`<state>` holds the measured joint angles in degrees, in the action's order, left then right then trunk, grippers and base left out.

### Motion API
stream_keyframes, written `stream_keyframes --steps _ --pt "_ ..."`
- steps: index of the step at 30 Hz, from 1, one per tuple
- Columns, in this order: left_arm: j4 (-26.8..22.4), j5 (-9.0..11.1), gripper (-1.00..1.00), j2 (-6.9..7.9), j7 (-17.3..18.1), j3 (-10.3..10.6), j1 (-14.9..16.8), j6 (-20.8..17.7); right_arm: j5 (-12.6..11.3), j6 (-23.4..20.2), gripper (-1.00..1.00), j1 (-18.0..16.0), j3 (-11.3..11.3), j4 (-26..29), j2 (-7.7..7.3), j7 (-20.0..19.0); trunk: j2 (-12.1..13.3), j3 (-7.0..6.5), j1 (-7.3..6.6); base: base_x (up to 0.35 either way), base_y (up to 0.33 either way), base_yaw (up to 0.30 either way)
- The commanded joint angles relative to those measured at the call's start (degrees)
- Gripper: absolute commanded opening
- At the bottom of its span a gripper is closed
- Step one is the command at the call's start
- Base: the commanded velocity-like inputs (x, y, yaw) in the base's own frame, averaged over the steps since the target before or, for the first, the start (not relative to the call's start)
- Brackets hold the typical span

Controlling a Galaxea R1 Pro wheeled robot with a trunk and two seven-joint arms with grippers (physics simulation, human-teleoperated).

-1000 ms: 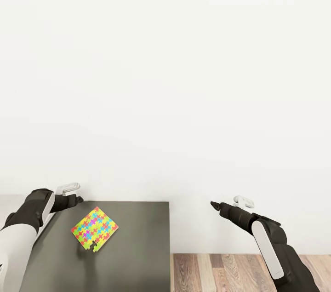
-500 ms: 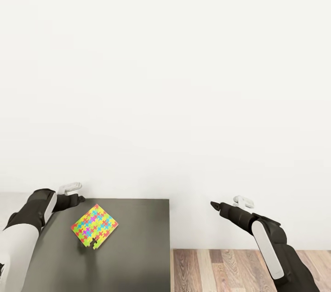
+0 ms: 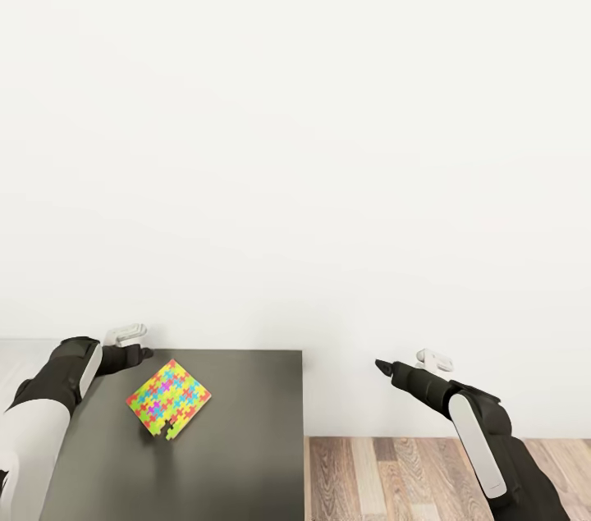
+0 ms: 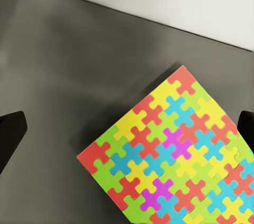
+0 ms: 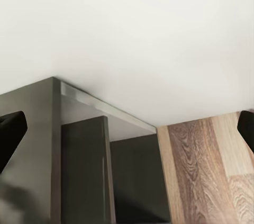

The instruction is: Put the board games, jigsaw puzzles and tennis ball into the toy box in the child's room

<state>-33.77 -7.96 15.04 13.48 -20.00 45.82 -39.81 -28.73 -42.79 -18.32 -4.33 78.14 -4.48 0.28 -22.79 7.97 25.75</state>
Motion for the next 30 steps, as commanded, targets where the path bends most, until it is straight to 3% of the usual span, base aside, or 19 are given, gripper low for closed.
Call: stream_keyframes --steps 1,26,30 --pt "-0.1 -0.6 1.00 -0.04 0.5 -0.3 0.1 0.1 -0.2 -0.3 1.00 0.0 0.0 0.0 0.00 0.0 -0.1 0.22 0.03 0.000 0.000 0.000" --pt "-0.1 -0.4 1.00 0.14 1.3 -0.6 0.1 3.2 -0.2 -0.3 1.00 0.0 0.1 0.0 -0.06 0.0 -0.1 2.54 0.03 0.000 0.000 0.000" --pt "-0.1 -0.4 1.00 0.39 3.0 -0.7 0.1 3.3 -0.2 -0.3 1.00 0.0 0.1 0.0 -0.08 0.0 -0.1 2.91 0.03 0.000 0.000 0.000"
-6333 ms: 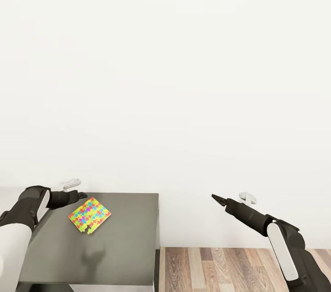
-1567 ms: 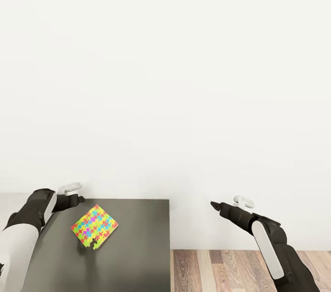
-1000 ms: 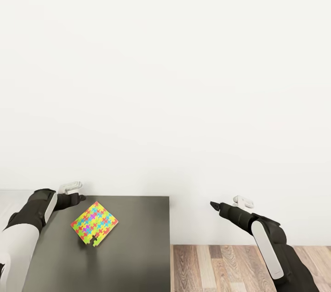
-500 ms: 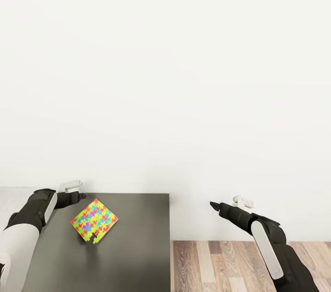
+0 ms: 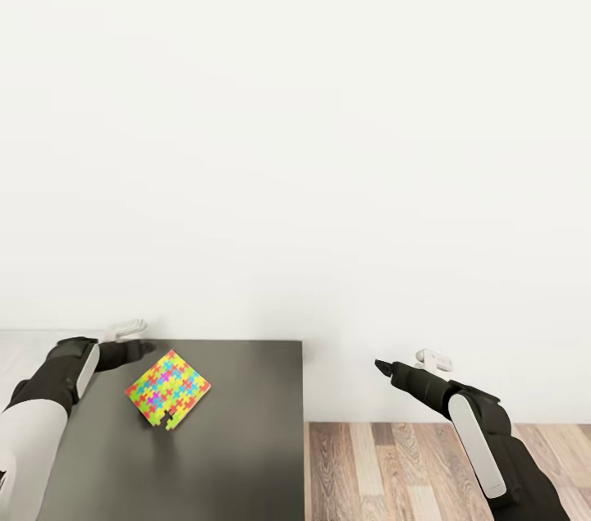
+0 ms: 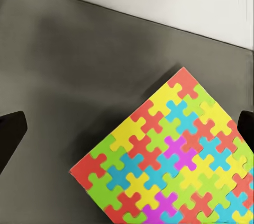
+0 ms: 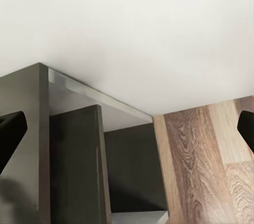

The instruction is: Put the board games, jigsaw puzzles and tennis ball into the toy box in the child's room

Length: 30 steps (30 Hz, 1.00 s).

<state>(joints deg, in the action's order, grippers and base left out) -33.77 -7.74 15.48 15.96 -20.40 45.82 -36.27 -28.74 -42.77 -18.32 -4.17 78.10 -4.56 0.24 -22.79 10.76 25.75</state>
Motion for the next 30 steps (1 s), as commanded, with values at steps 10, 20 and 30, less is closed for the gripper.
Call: stream_keyframes --steps 10,20,30 --pt "-0.1 -1.1 1.00 0.29 11.7 -0.3 0.1 -0.2 -0.2 -0.3 1.00 0.0 -0.1 0.0 0.05 0.0 -0.1 1.05 0.03 0.000 0.000 0.000" --pt "-0.1 -1.2 1.00 0.34 12.8 -0.3 0.1 -0.2 -0.1 -0.3 1.00 0.0 -0.1 0.1 -0.01 -2.8 -0.1 1.98 0.03 0.000 0.000 0.000" --pt "-0.1 -0.8 1.00 1.73 13.1 -0.3 0.1 -0.3 -0.1 -0.3 1.00 0.0 -0.3 -0.1 -0.13 -4.2 -0.1 2.91 0.03 0.000 0.000 0.000"
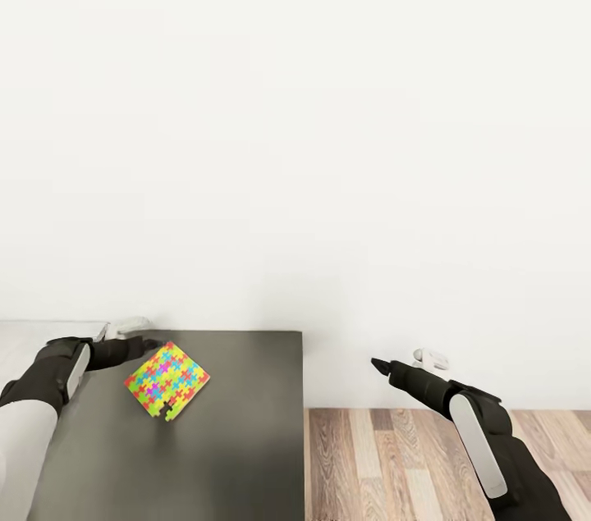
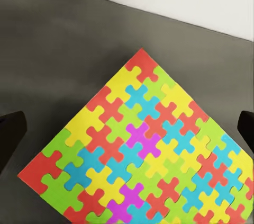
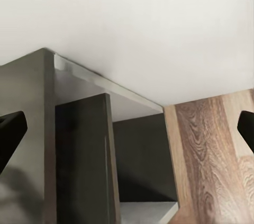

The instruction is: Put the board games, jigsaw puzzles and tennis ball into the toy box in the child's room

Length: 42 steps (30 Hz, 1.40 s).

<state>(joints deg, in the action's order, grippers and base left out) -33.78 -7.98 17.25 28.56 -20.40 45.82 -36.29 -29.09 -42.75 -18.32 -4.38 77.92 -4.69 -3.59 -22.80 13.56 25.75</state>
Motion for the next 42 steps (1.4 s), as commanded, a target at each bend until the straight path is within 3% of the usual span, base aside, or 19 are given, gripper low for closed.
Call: stream_keyframes --steps 1,6,31,39,42 --pt "0.0 -0.5 1.00 0.72 0.7 -0.3 0.1 -0.3 0.3 -0.3 1.00 0.0 -0.2 0.0 -0.05 -0.4 -0.1 0.21 0.03 0.000 0.000 0.000" --pt "0.0 -0.4 1.00 2.27 1.1 -0.4 0.1 -0.3 0.3 -0.3 1.00 0.0 -0.3 0.0 -0.05 -0.4 -0.1 0.67 0.03 0.000 0.000 0.000" --pt "0.0 -0.3 1.00 3.05 3.3 -0.5 0.1 -0.3 0.3 -0.3 1.00 0.0 -0.2 -0.2 0.03 -0.4 -0.1 2.99 0.03 0.000 0.000 0.000" --pt "0.0 -0.4 1.00 4.32 12.2 -0.5 0.1 -0.3 0.3 -0.3 1.00 0.0 -0.2 -0.3 0.02 -0.4 -0.1 3.74 0.03 0.000 0.000 0.000" --pt "0.0 -0.4 1.00 4.53 13.7 -0.5 0.1 -0.2 0.3 -0.3 1.00 0.0 -0.2 -0.3 0.02 -0.4 -0.1 4.02 0.03 0.000 0.000 0.000"
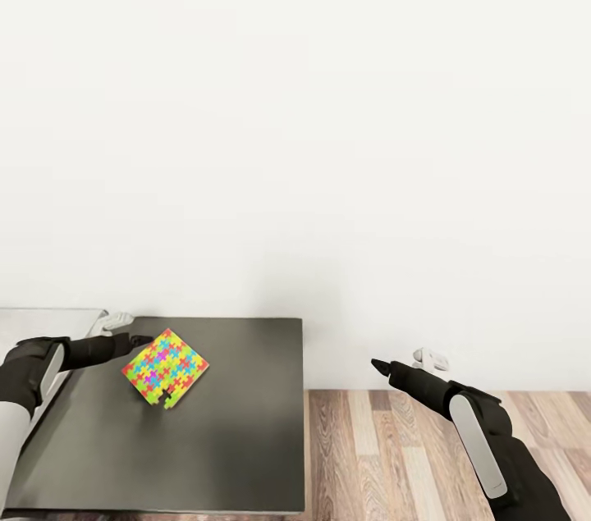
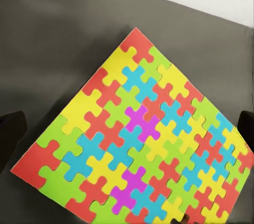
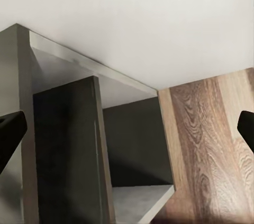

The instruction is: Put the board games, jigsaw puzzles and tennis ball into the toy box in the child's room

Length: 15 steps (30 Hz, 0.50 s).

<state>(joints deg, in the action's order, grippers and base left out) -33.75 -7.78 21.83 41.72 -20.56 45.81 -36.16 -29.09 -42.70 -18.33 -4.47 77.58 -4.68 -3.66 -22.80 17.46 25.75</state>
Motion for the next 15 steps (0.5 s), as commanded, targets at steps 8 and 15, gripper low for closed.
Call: stream_keyframes --steps 8,15 --pt "0.0 -0.6 1.00 -0.02 1.2 -0.4 0.1 -0.2 0.3 -0.3 1.00 0.0 -0.1 0.0 0.02 -0.4 -0.1 0.85 0.03 0.000 0.000 0.000" --pt "0.0 -0.6 1.00 0.02 1.4 -0.4 0.1 -0.2 0.3 -0.3 1.00 0.0 -0.1 0.0 0.02 -0.4 -0.1 1.50 0.03 0.000 0.000 0.000"
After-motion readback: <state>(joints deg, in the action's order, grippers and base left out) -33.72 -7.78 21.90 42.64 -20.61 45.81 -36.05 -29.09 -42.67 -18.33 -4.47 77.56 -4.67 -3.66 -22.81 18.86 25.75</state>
